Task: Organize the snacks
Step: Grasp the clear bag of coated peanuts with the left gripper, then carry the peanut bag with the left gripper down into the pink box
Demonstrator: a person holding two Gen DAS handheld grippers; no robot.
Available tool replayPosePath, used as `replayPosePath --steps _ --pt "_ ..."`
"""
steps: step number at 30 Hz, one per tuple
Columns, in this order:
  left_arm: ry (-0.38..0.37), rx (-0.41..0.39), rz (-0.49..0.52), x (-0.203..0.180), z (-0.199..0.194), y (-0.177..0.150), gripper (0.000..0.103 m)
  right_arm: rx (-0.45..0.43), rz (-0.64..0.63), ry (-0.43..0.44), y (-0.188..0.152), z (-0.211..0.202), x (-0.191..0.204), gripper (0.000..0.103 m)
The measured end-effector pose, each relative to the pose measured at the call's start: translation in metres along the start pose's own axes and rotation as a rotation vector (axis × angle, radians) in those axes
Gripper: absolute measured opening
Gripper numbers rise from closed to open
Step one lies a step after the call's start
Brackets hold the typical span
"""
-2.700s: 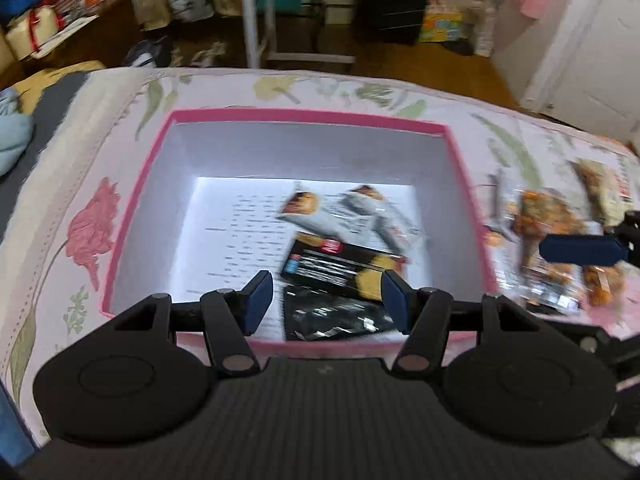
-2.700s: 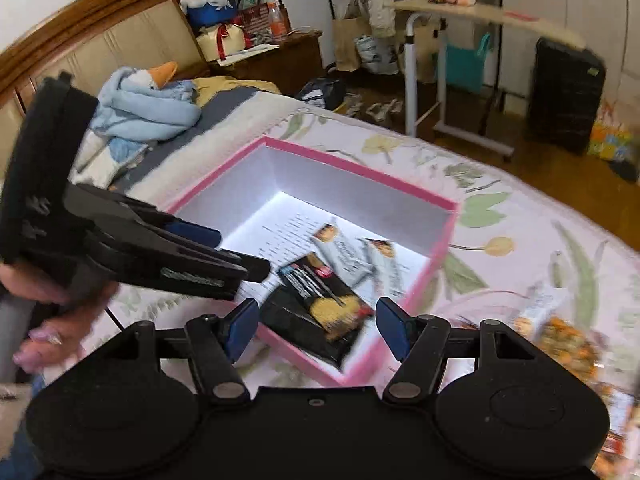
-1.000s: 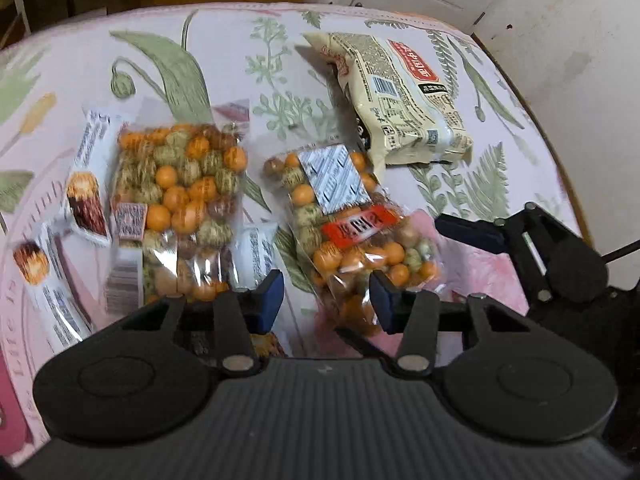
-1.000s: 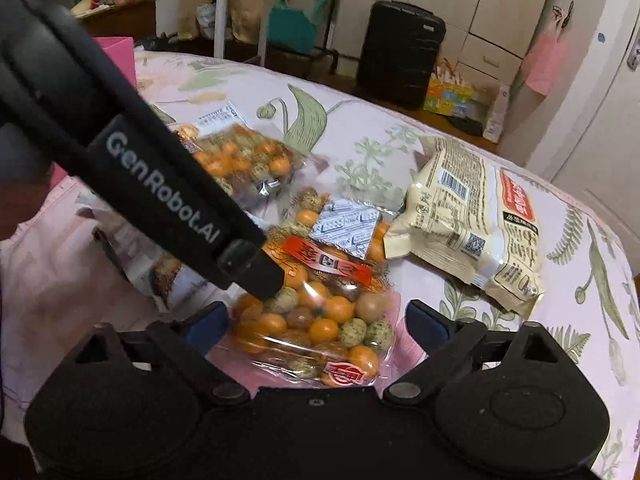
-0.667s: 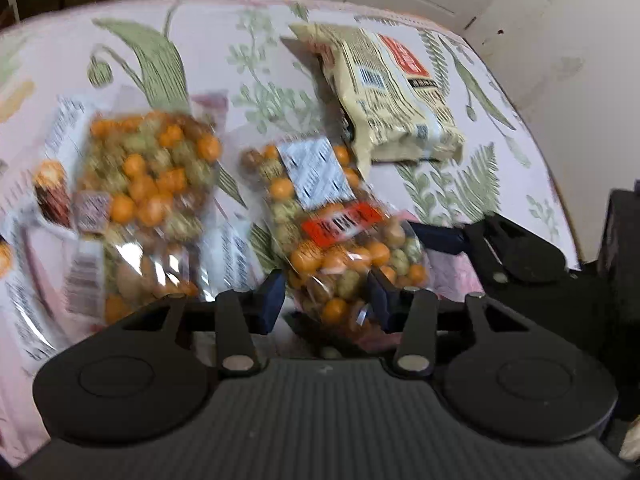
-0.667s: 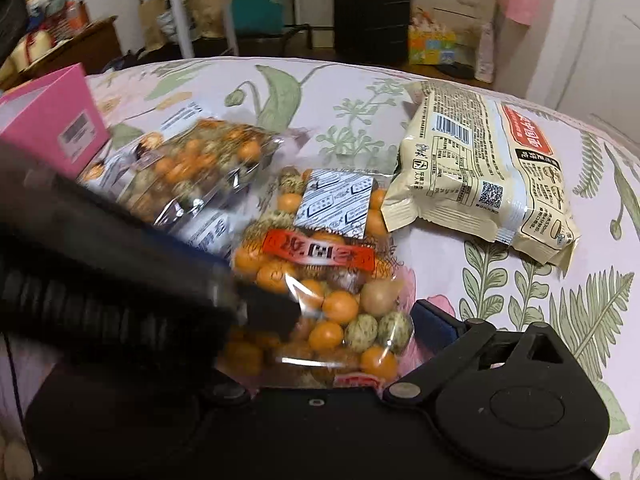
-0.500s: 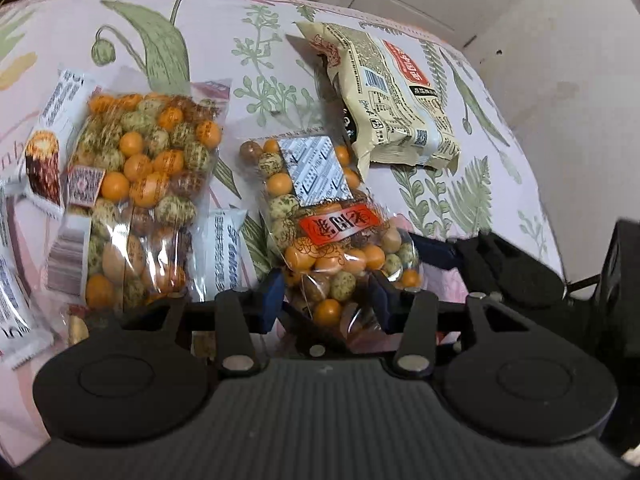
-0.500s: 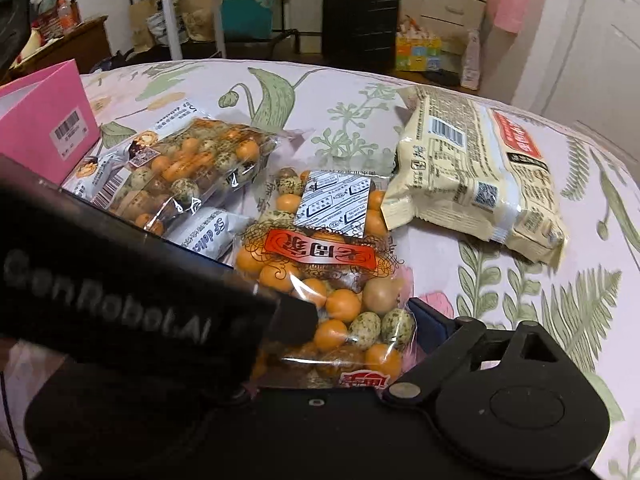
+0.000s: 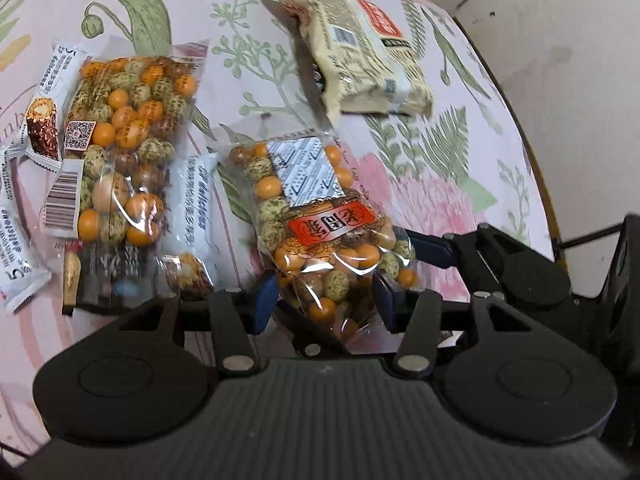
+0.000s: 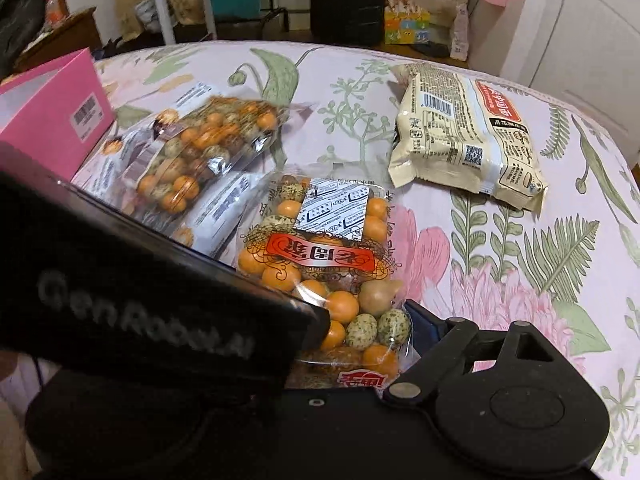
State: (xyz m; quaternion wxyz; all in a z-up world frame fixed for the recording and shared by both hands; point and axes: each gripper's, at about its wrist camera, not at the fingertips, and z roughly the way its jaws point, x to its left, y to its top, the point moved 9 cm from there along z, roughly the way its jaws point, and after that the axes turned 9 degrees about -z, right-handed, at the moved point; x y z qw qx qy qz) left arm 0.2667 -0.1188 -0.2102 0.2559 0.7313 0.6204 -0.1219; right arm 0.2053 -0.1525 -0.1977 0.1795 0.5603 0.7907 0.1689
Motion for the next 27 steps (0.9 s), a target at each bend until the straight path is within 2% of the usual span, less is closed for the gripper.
replayPosePath --steps 2,13,20,27 --pt "-0.003 -0.018 0.018 -0.006 -0.006 -0.004 0.051 -0.003 0.015 0.006 -0.002 -0.008 -0.001 0.091" --pt "-0.016 -0.005 0.065 -0.037 -0.042 -0.021 0.052 -0.037 -0.003 -0.024 -0.004 -0.058 0.004 0.09" --pt "-0.014 -0.02 0.087 -0.048 -0.073 -0.022 0.052 -0.077 -0.043 -0.034 0.008 -0.085 0.011 0.09" --pt "0.005 -0.065 0.061 -0.044 -0.11 -0.025 0.053 -0.108 -0.109 -0.008 0.025 -0.106 0.031 0.09"
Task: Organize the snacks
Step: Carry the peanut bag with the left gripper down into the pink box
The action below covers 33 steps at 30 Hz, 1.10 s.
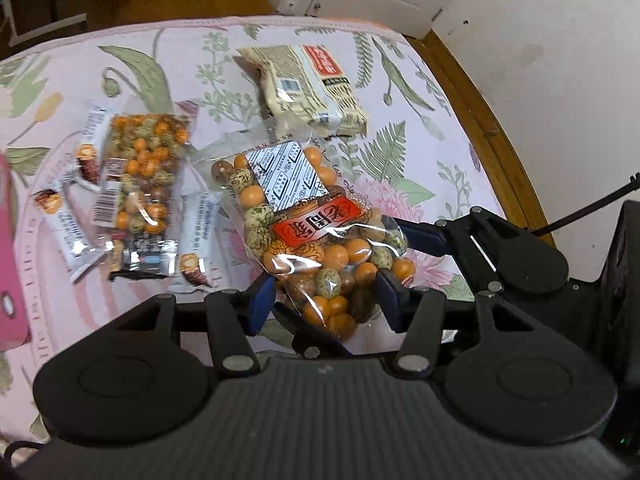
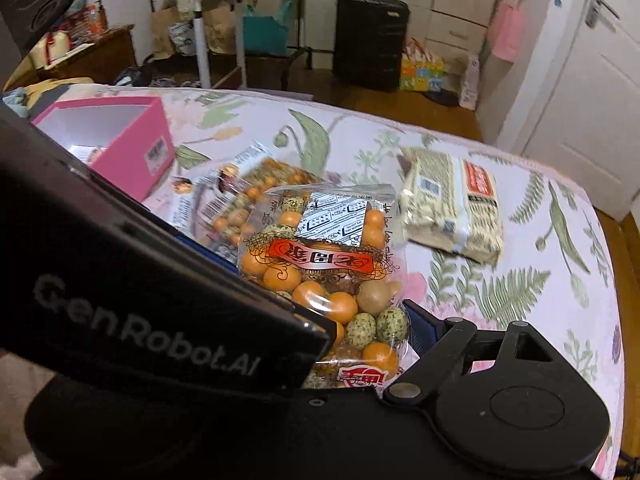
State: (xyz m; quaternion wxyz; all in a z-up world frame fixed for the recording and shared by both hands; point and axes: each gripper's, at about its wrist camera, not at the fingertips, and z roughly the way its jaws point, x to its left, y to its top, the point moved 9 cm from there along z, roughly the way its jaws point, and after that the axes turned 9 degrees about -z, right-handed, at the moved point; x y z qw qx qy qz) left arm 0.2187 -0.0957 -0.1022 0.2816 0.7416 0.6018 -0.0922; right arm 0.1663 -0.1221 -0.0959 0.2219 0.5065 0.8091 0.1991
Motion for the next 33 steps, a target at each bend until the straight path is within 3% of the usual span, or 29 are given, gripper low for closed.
replayPosePath --steps 6,11,19,24,33 --pt "0.032 -0.039 -0.056 0.018 -0.038 0.002 0.053 -0.029 -0.07 0.043 0.03 -0.014 0.028 0.09" --pt "0.06 -0.122 -0.128 0.046 -0.079 0.002 0.053 -0.073 -0.174 0.084 0.062 -0.021 0.059 0.09" --pt "0.135 -0.299 -0.284 0.122 -0.148 0.007 0.053 -0.207 -0.42 0.187 0.126 -0.012 0.135 0.09" --pt "0.197 -0.38 -0.393 0.182 -0.164 0.012 0.054 -0.233 -0.55 0.299 0.158 0.023 0.18 0.09" --pt "0.204 -0.353 -0.65 0.29 -0.161 0.012 0.058 -0.206 -0.764 0.444 0.185 0.081 0.244 0.09"
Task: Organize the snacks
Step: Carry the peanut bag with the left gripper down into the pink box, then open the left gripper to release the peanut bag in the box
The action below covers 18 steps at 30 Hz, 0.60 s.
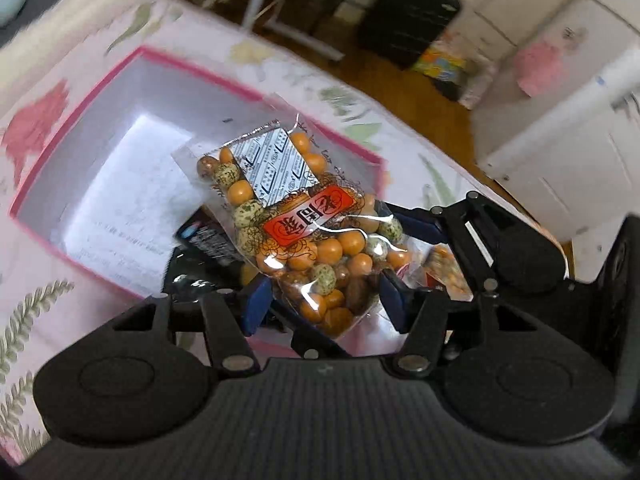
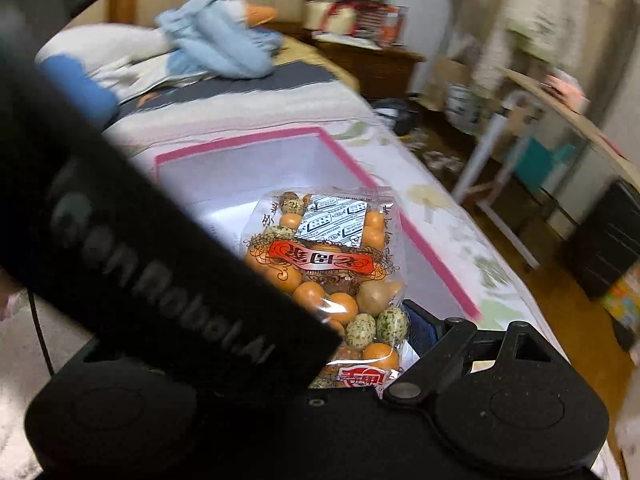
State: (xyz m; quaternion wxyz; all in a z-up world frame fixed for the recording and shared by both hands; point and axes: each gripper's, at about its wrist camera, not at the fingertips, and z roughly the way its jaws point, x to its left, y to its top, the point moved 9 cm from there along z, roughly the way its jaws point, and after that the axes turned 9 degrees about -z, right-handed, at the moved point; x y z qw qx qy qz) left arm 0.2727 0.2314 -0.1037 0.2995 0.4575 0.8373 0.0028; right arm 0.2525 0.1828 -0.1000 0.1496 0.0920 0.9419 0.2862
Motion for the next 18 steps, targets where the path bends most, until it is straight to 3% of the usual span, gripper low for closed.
replayPosePath --steps 3,5,11,14,18 --pt "0.038 0.036 -0.058 0.023 0.012 0.008 0.06 0.006 -0.037 0.064 0.005 0.02 0.006 0.09" --pt "0.052 0.079 -0.095 0.037 0.018 0.008 0.06 0.061 -0.053 0.139 0.005 0.029 0.011 0.09" --pt "0.062 0.084 -0.137 0.051 0.024 0.015 0.061 0.066 -0.007 0.143 0.006 0.037 0.009 0.093" --pt "0.032 0.112 -0.14 0.053 0.025 0.015 0.062 0.085 0.051 0.119 -0.001 0.033 0.005 0.095" --pt "0.083 0.062 -0.115 0.059 0.018 0.013 0.062 0.12 0.02 0.068 -0.01 0.022 0.011 0.095"
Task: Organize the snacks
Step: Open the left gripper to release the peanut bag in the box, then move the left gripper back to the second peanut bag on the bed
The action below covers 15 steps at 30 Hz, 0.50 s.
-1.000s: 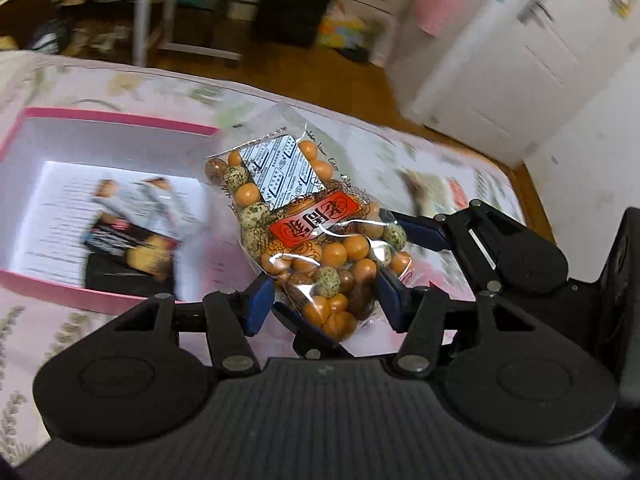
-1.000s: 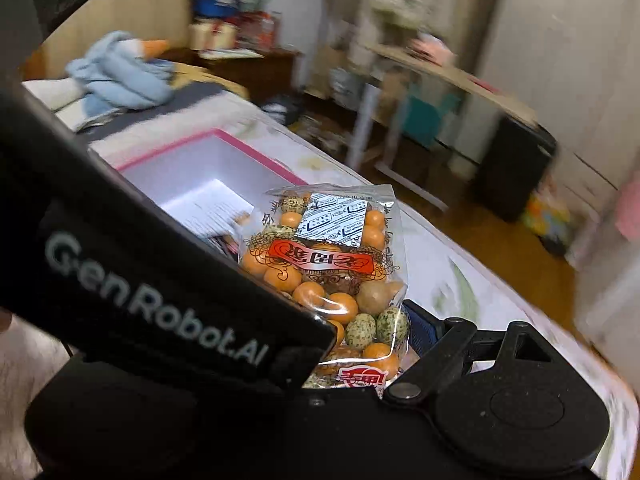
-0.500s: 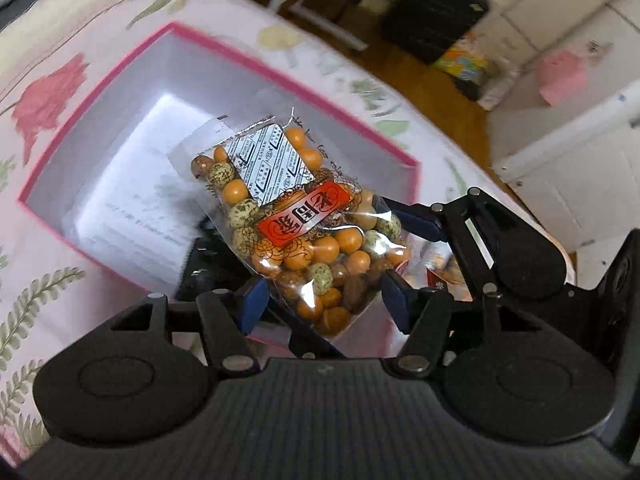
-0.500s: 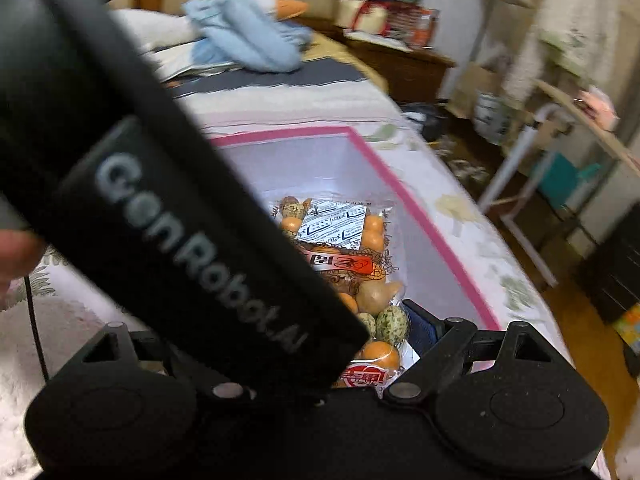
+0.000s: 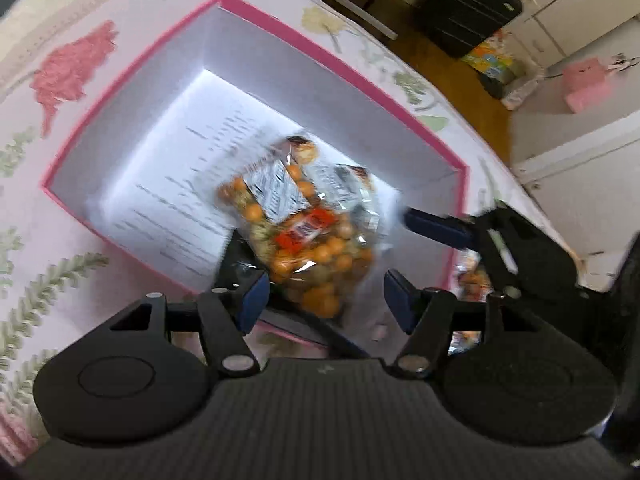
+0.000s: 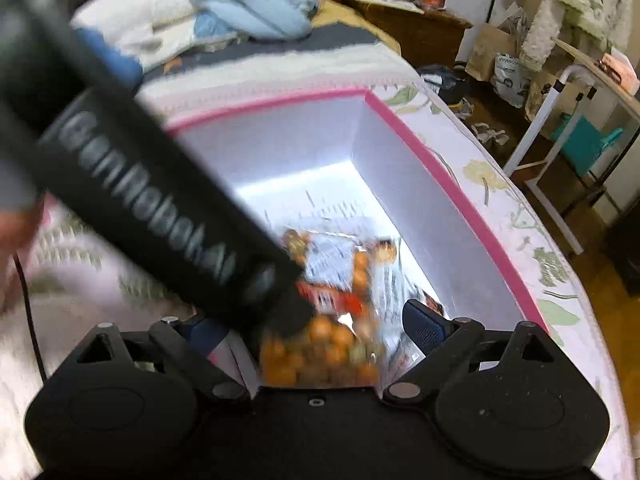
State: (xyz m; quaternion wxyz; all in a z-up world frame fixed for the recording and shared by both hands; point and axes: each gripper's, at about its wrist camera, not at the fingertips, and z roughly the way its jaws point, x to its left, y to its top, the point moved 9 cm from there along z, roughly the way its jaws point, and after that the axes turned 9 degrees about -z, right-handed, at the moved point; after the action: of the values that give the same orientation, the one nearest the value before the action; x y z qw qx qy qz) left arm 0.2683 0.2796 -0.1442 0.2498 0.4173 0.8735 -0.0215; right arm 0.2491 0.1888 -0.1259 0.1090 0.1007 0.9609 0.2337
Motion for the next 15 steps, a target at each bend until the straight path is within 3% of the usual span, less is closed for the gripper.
replayPosePath --steps 6,10,13,15 --pt "0.005 -0.045 0.121 -0.015 -0.024 -0.011 0.061 -0.06 0.126 -0.062 -0.015 -0.051 0.003 0.093" --pt "-0.017 -0.065 0.252 -0.039 -0.041 -0.021 0.061 -0.097 0.22 -0.118 -0.032 -0.082 -0.015 0.091" --pt "-0.04 -0.084 0.353 -0.063 -0.057 -0.034 0.061 -0.16 0.346 -0.137 -0.055 -0.112 -0.033 0.088" --pt "-0.067 -0.089 0.416 -0.081 -0.065 -0.044 0.059 -0.253 0.441 -0.144 -0.079 -0.13 -0.044 0.088"
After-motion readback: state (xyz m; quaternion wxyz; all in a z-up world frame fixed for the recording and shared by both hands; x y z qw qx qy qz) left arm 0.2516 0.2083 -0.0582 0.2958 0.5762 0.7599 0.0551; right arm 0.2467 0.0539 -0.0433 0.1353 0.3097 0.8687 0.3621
